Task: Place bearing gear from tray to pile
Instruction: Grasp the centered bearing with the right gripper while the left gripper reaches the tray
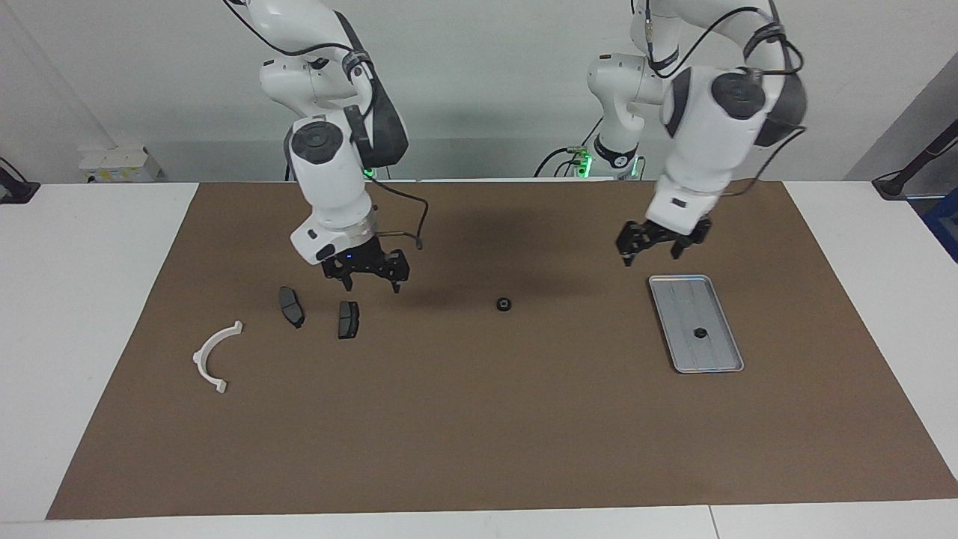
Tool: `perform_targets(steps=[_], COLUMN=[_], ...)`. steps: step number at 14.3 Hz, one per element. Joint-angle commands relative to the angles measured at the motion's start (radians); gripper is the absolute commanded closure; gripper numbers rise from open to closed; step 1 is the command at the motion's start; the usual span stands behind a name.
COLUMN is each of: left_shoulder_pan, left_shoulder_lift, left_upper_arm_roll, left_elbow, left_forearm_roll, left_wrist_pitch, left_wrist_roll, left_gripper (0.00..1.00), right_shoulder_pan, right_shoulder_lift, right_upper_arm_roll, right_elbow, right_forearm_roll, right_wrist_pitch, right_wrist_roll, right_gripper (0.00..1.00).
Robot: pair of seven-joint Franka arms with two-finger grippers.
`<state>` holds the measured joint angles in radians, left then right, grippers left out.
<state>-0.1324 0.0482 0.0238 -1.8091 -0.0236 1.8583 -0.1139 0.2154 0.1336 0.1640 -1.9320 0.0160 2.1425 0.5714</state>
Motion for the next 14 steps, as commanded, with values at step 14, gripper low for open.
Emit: perform_targets(steps=[14], left_shoulder_pan=[0.172], left_shoulder_lift=[0.231], left_upper_arm_roll=[-0.015], left_elbow=[-0.188], left_forearm_roll=[-0.032], left_wrist_pitch=[0.495], left_wrist_roll=[0.272], left_gripper=[0.12], right_shoulder_pan=[0.348], right_shoulder_lift=[0.532], right_upper_arm_roll=[-0.001], right_elbow=[0.524], right_forearm_roll=[-0.2], right_wrist_pitch=[-0.102], right_wrist_roll=[0.679], right_gripper=[0.04])
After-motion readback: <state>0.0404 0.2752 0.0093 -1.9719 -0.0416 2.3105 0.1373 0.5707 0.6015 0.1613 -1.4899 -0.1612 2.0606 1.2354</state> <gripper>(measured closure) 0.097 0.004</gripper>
